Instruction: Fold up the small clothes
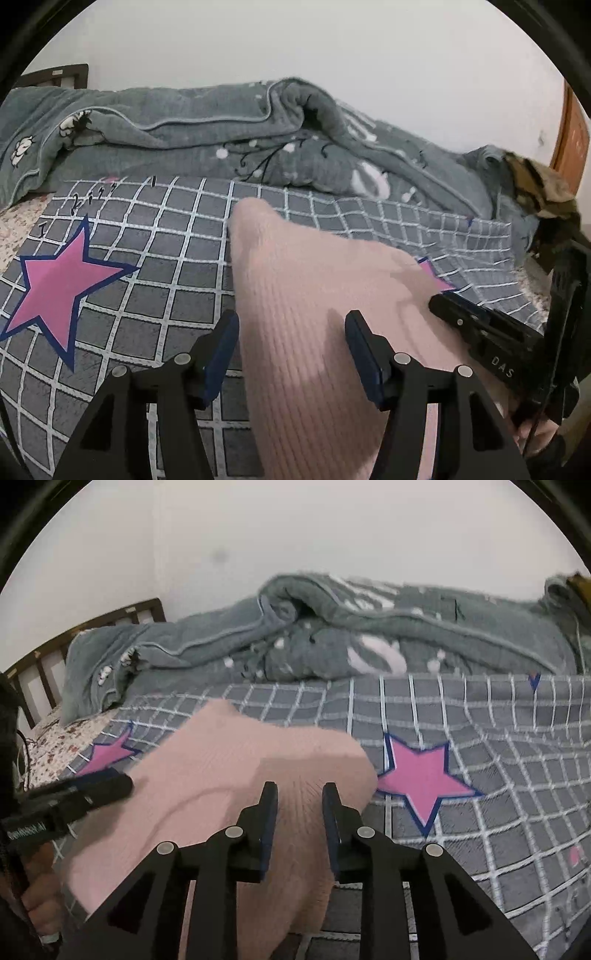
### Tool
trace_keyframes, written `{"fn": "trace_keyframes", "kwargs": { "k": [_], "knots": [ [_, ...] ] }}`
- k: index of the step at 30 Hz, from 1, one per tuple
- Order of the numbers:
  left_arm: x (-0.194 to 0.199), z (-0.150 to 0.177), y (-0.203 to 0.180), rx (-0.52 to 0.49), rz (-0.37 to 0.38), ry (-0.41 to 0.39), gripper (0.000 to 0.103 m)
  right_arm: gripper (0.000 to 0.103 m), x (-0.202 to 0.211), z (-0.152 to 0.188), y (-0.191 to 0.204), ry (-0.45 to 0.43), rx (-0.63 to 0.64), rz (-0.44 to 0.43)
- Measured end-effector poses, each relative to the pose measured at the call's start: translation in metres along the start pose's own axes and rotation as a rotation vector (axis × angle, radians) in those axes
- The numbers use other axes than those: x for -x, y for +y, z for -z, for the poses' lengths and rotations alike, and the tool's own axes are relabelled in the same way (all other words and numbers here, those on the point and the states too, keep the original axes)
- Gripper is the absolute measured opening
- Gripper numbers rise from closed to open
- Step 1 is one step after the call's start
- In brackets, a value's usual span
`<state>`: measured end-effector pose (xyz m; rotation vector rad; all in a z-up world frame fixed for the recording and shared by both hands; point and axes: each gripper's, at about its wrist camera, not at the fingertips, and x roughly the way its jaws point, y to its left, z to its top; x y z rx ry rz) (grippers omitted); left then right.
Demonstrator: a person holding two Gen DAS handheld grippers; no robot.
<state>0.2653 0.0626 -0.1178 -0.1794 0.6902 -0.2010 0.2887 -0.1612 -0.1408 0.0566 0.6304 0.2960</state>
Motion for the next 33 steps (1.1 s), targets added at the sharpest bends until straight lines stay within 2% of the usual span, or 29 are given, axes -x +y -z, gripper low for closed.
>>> {"fn": "trace_keyframes", "kwargs": {
  "k": [10, 18, 24, 29, 33],
  "knots": [
    [-0.010, 0.002, 0.011, 0.061, 0.022, 0.060, 0.062, 0.035, -0.002, 0.003, -0.011, -0.013, -0.057, -0.026],
    [0.007, 0.012, 0.003, 0.070, 0.026, 0.053, 0.060, 0.038, 0.022, 0.005, 0.001, -0.015, -0.035, 0.059],
    [0.028, 0.026, -0.005, 0.049, 0.029, 0.036, 0.060, 0.038, 0.048, 0.020, 0.015, -0.007, -0.018, 0.057],
    [0.043, 0.042, -0.010, 0.034, 0.026, 0.055, 0.060, 0.038, 0.064, 0.037, 0.022, 0.027, -0.010, 0.069],
    [0.058, 0.058, -0.011, 0.037, 0.023, 0.064, 0.060, 0.038, 0.080, 0.049, 0.026, 0.060, 0.002, 0.139]
  ]
}}
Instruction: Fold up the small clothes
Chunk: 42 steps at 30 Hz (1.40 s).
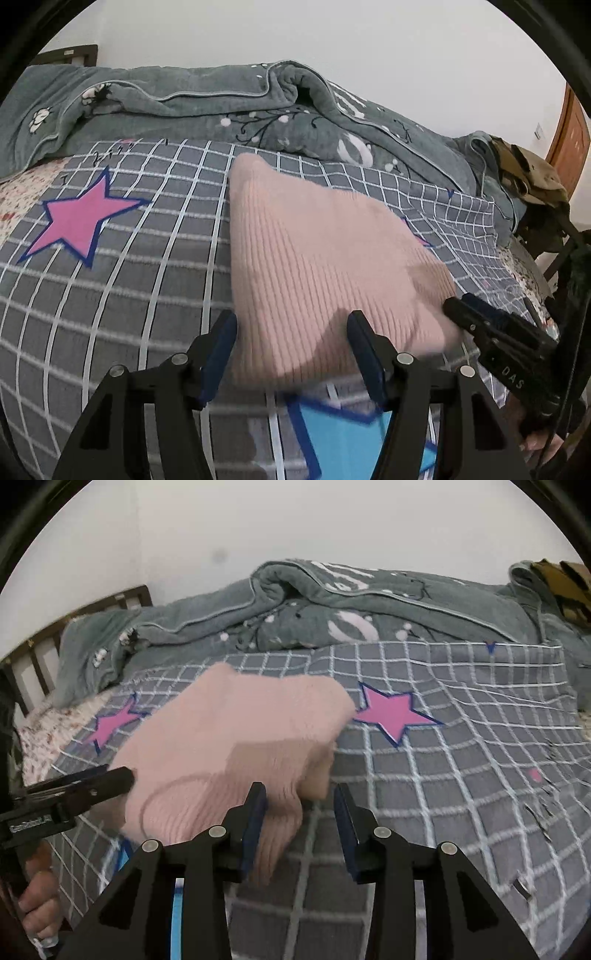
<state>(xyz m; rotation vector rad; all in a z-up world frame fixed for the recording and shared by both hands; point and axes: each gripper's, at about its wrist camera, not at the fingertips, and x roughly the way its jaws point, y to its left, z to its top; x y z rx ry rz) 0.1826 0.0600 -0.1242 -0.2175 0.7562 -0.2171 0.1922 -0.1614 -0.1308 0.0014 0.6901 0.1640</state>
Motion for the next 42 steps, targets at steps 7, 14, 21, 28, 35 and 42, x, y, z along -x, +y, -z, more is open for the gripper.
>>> {"fn": "trace_keyframes", "kwargs": {
  "k": [7, 14, 21, 28, 35, 42],
  "knots": [
    [0.035, 0.024, -0.006, 0.032, -0.054, -0.029, 0.064, 0.038, 0.062, 0.016, -0.008, -0.013, -0.039, 0.023],
    [0.092, 0.023, -0.033, 0.034, -0.116, -0.043, 0.074, 0.043, 0.135, 0.021, -0.008, -0.047, -0.018, 0.028],
    [0.161, 0.031, -0.069, 0.005, -0.160, -0.094, 0.081, 0.091, 0.199, 0.022, -0.008, -0.125, -0.033, 0.010],
    [0.197, 0.035, -0.096, -0.050, -0.208, -0.106, 0.085, 0.102, 0.233, 0.023, -0.006, -0.110, -0.022, -0.007],
    [0.209, 0.038, -0.109, -0.087, -0.233, -0.125, 0.086, 0.102, 0.249, 0.025, -0.007, -0.116, -0.007, 0.031],
    [0.209, 0.039, -0.117, -0.101, -0.240, -0.128, 0.086, 0.102, 0.251, 0.026, -0.012, -0.116, -0.014, 0.046]
  ]
}}
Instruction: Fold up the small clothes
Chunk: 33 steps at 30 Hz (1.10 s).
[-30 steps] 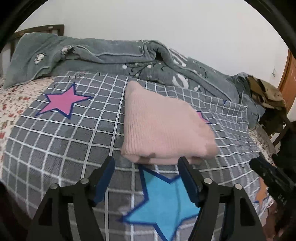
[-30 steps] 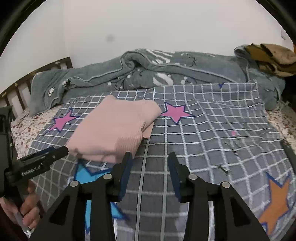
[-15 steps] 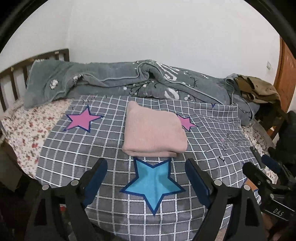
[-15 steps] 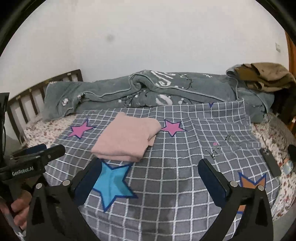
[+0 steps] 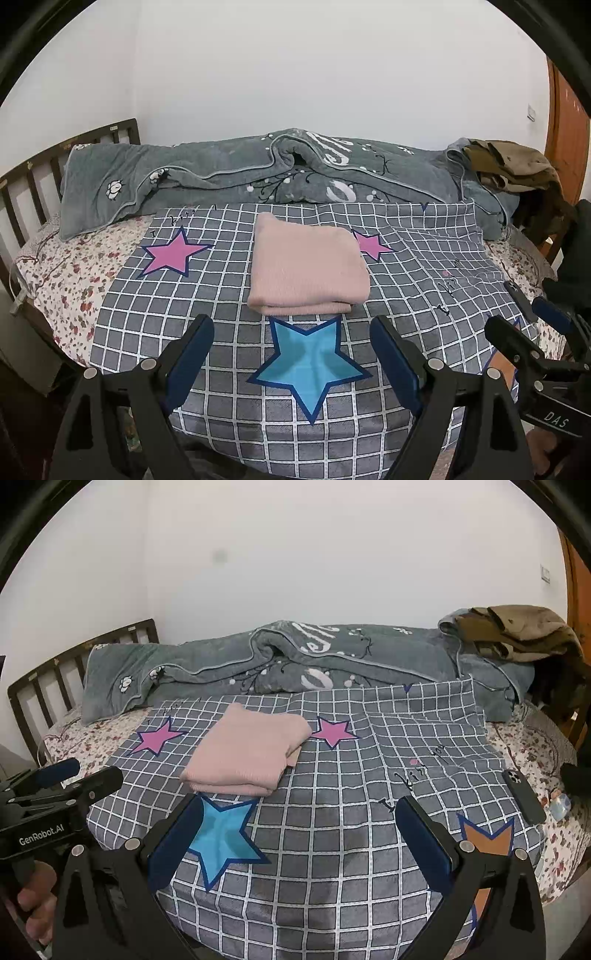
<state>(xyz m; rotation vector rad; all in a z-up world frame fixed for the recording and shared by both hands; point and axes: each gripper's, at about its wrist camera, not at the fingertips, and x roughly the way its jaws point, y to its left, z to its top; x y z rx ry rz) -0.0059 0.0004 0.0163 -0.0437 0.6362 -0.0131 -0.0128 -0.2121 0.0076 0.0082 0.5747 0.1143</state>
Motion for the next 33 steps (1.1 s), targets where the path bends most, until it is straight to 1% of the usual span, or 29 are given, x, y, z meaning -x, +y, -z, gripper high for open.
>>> {"fn": "trace_keyframes", "kwargs": {
  "k": [12, 33],
  "knots": [
    [-0.0015, -0.0003, 0.0017, 0.012, 0.007, 0.009, 0.086, 0.102, 0.0044, -0.0003, -0.0046, -0.010, -0.013, 0.009],
    [0.0042, -0.0047, -0.0028, 0.004, -0.007, -0.009, 0.086, 0.102, 0.0094, -0.0015, -0.0087, -0.016, -0.016, 0.013]
  ]
}}
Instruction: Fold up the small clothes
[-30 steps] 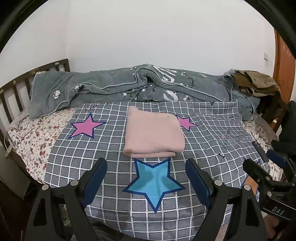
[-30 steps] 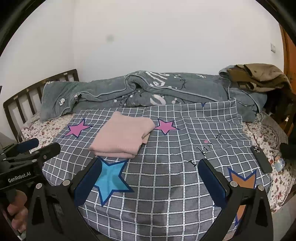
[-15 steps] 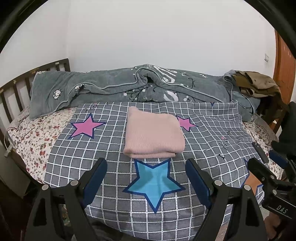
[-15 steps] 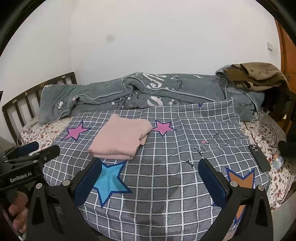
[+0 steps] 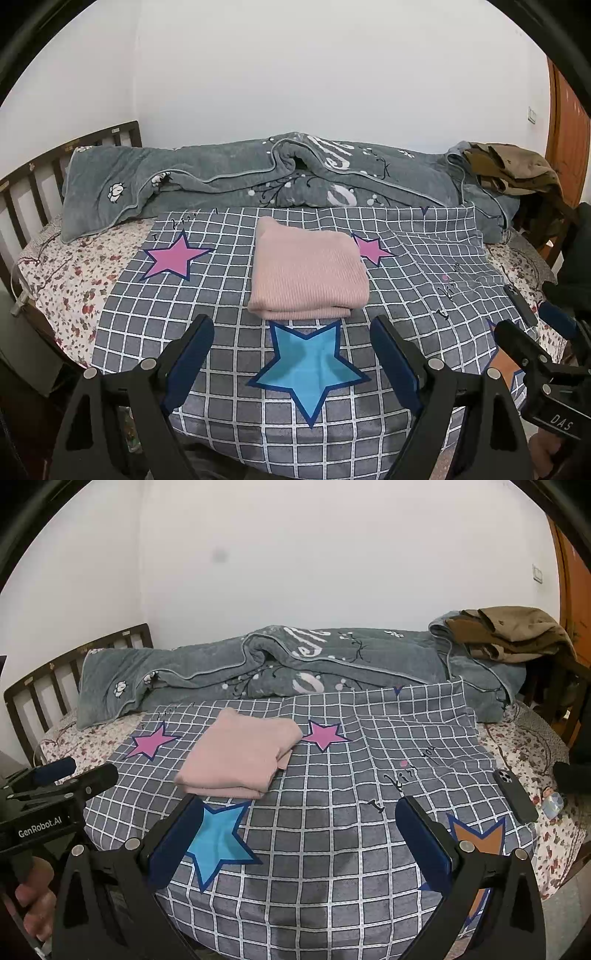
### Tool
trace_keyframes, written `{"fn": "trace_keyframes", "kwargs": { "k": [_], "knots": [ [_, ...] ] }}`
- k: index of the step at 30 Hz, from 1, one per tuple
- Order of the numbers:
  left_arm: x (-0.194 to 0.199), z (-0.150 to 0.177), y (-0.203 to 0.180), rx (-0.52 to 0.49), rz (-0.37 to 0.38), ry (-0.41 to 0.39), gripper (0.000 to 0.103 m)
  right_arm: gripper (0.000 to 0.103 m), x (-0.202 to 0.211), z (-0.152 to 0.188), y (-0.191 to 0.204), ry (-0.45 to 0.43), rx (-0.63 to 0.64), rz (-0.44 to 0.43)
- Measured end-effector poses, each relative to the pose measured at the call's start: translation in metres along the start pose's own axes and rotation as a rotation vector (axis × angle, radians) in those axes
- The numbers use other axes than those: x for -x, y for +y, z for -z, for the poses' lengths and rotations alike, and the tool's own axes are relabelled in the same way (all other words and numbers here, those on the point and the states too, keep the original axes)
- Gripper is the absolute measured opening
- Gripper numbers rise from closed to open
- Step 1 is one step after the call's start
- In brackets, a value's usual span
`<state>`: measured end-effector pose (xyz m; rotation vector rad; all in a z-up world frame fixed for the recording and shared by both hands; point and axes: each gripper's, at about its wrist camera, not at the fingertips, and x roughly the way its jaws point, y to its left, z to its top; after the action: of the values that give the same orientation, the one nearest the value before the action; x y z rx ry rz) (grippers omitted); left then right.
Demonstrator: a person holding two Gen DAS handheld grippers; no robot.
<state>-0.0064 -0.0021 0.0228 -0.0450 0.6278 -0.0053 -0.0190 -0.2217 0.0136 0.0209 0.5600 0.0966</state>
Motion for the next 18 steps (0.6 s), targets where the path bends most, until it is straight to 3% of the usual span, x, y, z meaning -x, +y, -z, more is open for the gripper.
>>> {"fn": "trace_keyframes", "kwargs": {
  "k": [18],
  "knots": [
    [0.0017, -0.0029, 0.0010, 0.001, -0.013, -0.001, 0.086, 0.102, 0.0017, 0.0012, 0.0027, 0.009, -0.002, -0.008]
  ]
}}
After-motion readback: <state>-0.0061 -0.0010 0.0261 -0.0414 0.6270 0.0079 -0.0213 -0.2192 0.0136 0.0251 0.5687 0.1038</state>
